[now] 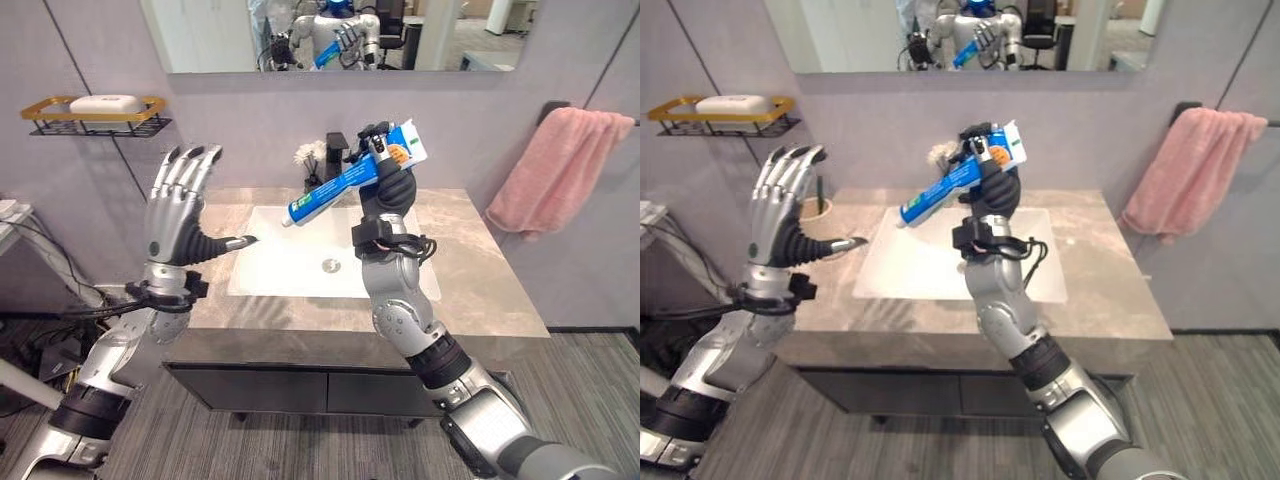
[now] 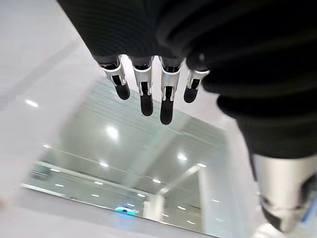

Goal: Put brush and paste in cup on sink, flatten towel.

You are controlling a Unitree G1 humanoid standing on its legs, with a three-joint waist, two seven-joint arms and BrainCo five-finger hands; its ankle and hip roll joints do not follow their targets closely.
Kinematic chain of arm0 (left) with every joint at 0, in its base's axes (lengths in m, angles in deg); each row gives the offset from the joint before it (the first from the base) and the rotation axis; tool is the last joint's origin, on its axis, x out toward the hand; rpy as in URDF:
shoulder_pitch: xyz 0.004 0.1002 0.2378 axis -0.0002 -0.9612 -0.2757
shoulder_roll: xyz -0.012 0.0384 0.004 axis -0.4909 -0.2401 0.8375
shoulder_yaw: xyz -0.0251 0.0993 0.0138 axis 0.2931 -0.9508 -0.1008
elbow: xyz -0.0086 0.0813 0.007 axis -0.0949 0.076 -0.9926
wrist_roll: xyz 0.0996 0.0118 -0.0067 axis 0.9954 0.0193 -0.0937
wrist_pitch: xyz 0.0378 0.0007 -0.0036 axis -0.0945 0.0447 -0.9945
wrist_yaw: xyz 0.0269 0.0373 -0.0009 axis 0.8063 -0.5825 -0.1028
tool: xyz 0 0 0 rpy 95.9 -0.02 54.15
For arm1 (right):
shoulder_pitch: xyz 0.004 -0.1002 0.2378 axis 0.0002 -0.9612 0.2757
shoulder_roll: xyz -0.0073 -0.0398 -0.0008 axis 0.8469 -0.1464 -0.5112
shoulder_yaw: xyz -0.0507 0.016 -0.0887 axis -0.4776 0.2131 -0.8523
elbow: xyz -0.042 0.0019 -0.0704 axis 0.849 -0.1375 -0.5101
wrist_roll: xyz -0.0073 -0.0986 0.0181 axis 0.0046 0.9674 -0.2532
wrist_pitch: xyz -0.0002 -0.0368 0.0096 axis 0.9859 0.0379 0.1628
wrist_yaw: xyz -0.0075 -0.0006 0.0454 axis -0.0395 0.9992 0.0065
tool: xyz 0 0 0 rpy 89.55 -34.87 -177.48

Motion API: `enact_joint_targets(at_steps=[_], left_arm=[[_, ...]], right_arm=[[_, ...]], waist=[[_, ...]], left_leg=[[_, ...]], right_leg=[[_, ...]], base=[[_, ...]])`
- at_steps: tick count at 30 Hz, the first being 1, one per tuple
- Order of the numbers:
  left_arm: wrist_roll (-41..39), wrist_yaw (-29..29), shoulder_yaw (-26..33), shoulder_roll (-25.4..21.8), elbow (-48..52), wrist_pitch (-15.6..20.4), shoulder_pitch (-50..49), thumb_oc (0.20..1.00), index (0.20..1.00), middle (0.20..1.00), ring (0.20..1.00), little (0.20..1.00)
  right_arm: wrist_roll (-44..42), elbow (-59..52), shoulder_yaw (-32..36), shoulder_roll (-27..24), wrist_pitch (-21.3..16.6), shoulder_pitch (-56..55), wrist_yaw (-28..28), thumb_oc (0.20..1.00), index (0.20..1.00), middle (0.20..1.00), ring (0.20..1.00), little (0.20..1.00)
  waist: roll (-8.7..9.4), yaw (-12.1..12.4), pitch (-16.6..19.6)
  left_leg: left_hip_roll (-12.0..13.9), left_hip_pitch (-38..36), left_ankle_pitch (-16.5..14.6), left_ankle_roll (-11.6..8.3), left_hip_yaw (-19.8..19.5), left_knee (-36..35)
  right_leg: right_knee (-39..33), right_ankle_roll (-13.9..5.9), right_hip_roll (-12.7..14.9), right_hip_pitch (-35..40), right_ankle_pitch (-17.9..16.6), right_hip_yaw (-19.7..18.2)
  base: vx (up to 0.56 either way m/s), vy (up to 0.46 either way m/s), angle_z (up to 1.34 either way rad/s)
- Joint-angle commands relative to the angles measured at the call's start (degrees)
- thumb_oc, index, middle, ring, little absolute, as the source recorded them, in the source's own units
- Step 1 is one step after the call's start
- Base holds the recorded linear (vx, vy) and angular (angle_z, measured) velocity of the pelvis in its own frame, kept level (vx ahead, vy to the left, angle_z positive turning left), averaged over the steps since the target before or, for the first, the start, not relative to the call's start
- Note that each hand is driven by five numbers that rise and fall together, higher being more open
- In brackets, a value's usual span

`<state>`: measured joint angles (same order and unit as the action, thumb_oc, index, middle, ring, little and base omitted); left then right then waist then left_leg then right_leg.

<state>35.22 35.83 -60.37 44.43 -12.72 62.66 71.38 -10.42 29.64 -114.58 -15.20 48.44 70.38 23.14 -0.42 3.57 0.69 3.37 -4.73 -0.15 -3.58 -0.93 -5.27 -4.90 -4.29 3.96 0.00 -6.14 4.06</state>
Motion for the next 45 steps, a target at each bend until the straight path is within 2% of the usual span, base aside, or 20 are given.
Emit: enact_joint_targets(at_steps=[1, 5, 7, 12, 13, 15, 16, 20, 21, 23, 25, 29, 34, 41, 45], left_arm=[[-4.4, 2.5, 4.0, -1.6, 2.6, 0.9, -1.6, 1.0, 1.0, 1.0, 1.0, 1.0], [-8.4, 3.1, 6.3, 2.1, -1.8, 1.0, -9.7, 1.0, 1.0, 1.0, 1.0, 1.0], [-12.5, 4.6, 7.9, 5.5, -7.2, 0.6, -13.6, 1.0, 1.0, 1.0, 1.0, 1.0], [-16.7, 5.3, 7.6, 8.4, -17.0, -0.7, -15.8, 1.0, 1.0, 1.0, 1.0, 1.0], [-18.0, 4.7, 6.4, 9.2, -22.5, -1.1, -16.2, 1.0, 1.0, 1.0, 1.0, 1.0], [-18.2, 4.1, 5.8, 9.3, -24.1, -1.1, -16.5, 1.0, 1.0, 1.0, 1.0, 1.0], [-19.3, 2.7, 4.3, 10.3, -29.7, -1.4, -17.1, 1.0, 1.0, 1.0, 1.0, 1.0], [-20.4, 0.6, 2.4, 11.4, -34.0, -1.6, -17.5, 1.0, 1.0, 1.0, 1.0, 1.0], [-23.1, -1.3, 0.9, 13.4, -41.2, -1.7, -17.7, 1.0, 1.0, 1.0, 1.0, 1.0], [-23.8, -2.4, -0.6, 14.4, -45.3, -2.1, -17.4, 1.0, 1.0, 1.0, 1.0, 1.0], [-25.1, -7.1, -4.5, 18.2, -59.8, -3.7, -17.0, 1.0, 1.0, 1.0, 1.0, 1.0], [-24.8, -11.5, -7.2, 21.1, -70.0, -4.7, -17.0, 1.0, 1.0, 1.0, 1.0, 1.0], [-26.7, -14.1, -5.8, 21.7, -74.5, -5.3, -17.8, 1.0, 1.0, 1.0, 1.0, 1.0], [-29.9, -13.8, -7.1, 20.5, -71.5, -3.3, -15.1, 1.0, 1.0, 1.0, 1.0, 1.0], [-30.6, -13.9, -8.8, 20.4, -70.2, -2.8, -14.1, 1.0, 1.0, 1.0, 1.0, 1.0]], right_arm=[[3.1, -4.7, 4.6, 1.7, -3.8, 4.1, -0.1, 0.2, 0.2, 0.2, 0.2, 0.2], [2.9, -4.9, 5.9, 1.6, -4.5, 3.6, -0.5, 0.2, 0.2, 0.2, 0.2, 0.2], [2.1, -4.8, 6.8, 1.5, -5.1, 3.6, -0.8, 0.2, 0.2, 0.2, 0.2, 0.2], [1.9, -4.8, 7.3, 1.1, -5.3, 4.2, -1.0, 0.2, 0.2, 0.2, 0.2, 0.2], [1.9, -4.0, 7.3, 0.7, -5.4, 5.3, -0.9, 0.2, 0.2, 0.2, 0.2, 0.2], [1.9, -3.6, 7.5, 0.3, -5.4, 6.0, -0.8, 0.2, 0.2, 0.2, 0.2, 0.2], [2.4, -2.6, 7.6, -0.1, -5.3, 7.9, -0.7, 0.2, 0.2, 0.2, 0.2, 0.2], [2.8, -1.6, 7.8, -0.8, -5.2, 10.5, -0.7, 0.2, 0.2, 0.2, 0.2, 0.2], [3.1, 0.3, 7.8, -0.6, -5.0, 12.7, -1.0, 0.2, 0.2, 0.2, 0.2, 0.2], [3.3, 1.4, 7.6, -0.6, -4.9, 14.4, -1.0, 0.2, 0.2, 0.2, 0.2, 0.2], [4.1, 6.4, 7.1, -1.5, -3.7, 19.8, -0.4, 0.2, 0.2, 0.2, 0.2, 0.2], [4.6, 12.2, 6.3, -3.7, -2.2, 25.9, 0.3, 0.2, 0.2, 0.2, 0.2, 0.2], [6.4, 17.7, 5.2, -7.8, -0.1, 31.8, 0.3, 0.2, 0.2, 0.2, 0.2, 0.2], [7.8, 23.3, 4.3, -12.6, 1.1, 37.0, -1.2, 0.2, 0.2, 0.2, 0.2, 0.2], [7.1, 25.7, 4.5, -12.8, 1.0, 39.2, -1.6, 0.2, 0.2, 0.2, 0.2, 0.2]], waist=[[3.41, 1.6, -1.1], [3.81, 3.3, -2.0], [4.06, 4.5, -2.5], [4.29, 6.0, -2.9], [4.47, 6.6, -3.0], [4.58, 7.1, -3.1], [4.89, 7.8, -3.3], [5.21, 8.6, -3.5], [5.64, 9.2, -3.6], [5.89, 9.5, -3.7], [7.08, 10.3, -4.2], [8.29, 11.0, -4.7], [9.23, 12.1, -5.4], [10.35, 13.4, -7.4], [10.81, 13.8, -7.8]], left_leg=[[-3.0, -1.1, -0.9, 2.65, 1.5, 0.3], [-3.9, -0.7, -0.9, 3.66, 0.7, 0.7], [-4.6, -0.7, -1.6, 4.36, 0.4, 1.0], [-5.7, 0.1, -2.0, 5.16, 0.3, 2.1], [-6.4, 0.6, -2.1, 5.51, 0.1, 2.6], [-6.7, 0.9, -2.2, 5.69, -0.1, 2.8], [-7.1, 1.4, -2.2, 5.9, -0.1, 3.0], [-7.4, 2.2, -2.2, 6.01, -0.4, 3.3], [-7.6, 3.0, -2.2, 6.02, -0.5, 3.6], [-7.6, 3.6, -2.2, 6.02, -0.6, 3.8], [-7.6, 5.4, -1.9, 5.89, -0.8, 4.2], [-7.5, 7.4, -1.5, 5.67, -1.5, 4.2], [-7.5, 9.4, -1.0, 5.37, -2.8, 4.2], [-8.4, 13.2, -1.6, 5.18, -4.7, 7.5], [-8.5, 14.2, -1.7, 5.15, -5.1, 8.0]], right_leg=[[3.3, -3.61, 5.0, 2.3, 2.1, -1.7], [4.8, -3.97, 5.9, 1.8, 2.4, -1.5], [5.8, -4.49, 6.6, 1.7, 2.7, -1.5], [7.3, -5.03, 7.6, 0.9, 2.5, -1.5], [7.4, -5.27, 8.2, 0.8, 2.1, -1.3], [7.4, -5.39, 8.5, 0.8, 1.9, -1.2], [7.3, -5.6, 9.0, 0.7, 1.3, -0.9], [6.8, -5.77, 9.3, 0.6, 0.8, -0.4], [6.3, -5.92, 9.5, 0.5, 0.2, 0.0], [5.8, -5.95, 9.5, 0.4, -0.1, 0.3], [4.5, -6.08, 9.4, 0.1, -1.1, 1.2], [3.4, -6.22, 9.1, -0.5, -2.4, 2.0], [2.5, -6.37, 8.8, -0.9, -3.5, 3.3], [1.8, -6.54, 8.6, -1.3, -4.2, 4.7], [1.3, -6.6, 8.4, -1.5, -4.7, 5.0]], base=[[0.0, 0.053, 0.04], [0.01, 0.078, 0.06], [0.04, 0.078, 0.19], [0.01, 0.082, 0.05], [0.02, 0.114, 0.01], [0.01, 0.08, 0.04], [0.0, 0.048, 0.06], [0.0, 0.03, 0.01], [0.0, 0.0, 0.0], [0.01, 0.016, 0.13], [0.01, -0.001, 0.19], [0.0, -0.013, 0.09], [0.0, -0.01, 0.18], [0.0, -0.015, 0.14], [-0.01, -0.017, 0.15]])
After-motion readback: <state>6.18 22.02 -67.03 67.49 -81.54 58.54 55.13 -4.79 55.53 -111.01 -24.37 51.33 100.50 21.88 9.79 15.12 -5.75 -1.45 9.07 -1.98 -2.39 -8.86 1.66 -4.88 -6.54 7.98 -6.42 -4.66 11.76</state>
